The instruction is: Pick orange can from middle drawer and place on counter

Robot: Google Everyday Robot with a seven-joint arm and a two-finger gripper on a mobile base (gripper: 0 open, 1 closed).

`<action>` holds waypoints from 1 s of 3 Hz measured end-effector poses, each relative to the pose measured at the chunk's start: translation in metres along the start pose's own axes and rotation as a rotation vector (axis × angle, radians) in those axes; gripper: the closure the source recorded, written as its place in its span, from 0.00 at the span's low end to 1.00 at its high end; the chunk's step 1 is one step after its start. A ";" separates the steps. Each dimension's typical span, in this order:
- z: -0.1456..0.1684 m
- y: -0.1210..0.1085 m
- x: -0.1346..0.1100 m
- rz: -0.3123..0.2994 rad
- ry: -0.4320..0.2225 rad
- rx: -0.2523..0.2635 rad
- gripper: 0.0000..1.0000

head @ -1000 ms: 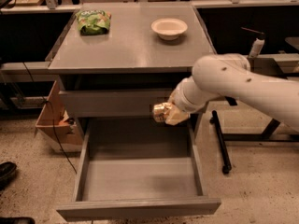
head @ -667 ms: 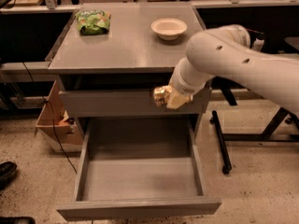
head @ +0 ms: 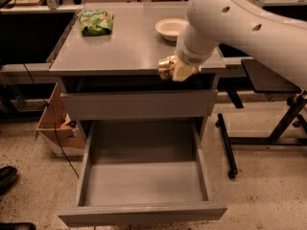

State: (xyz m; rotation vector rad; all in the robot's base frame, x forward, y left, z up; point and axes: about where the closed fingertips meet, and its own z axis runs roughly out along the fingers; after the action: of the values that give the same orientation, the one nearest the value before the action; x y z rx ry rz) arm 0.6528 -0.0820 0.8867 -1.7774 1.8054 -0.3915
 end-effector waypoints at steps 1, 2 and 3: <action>-0.002 -0.030 -0.006 -0.021 -0.062 0.059 1.00; 0.014 -0.065 -0.014 -0.048 -0.146 0.109 1.00; 0.034 -0.095 -0.026 -0.063 -0.227 0.134 1.00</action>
Offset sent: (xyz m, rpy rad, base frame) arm 0.1086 0.0185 0.0445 0.1684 -0.2043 0.1708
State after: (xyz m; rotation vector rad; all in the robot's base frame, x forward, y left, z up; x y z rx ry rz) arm 0.7481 -0.0569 0.9196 -1.7143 1.5337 -0.3138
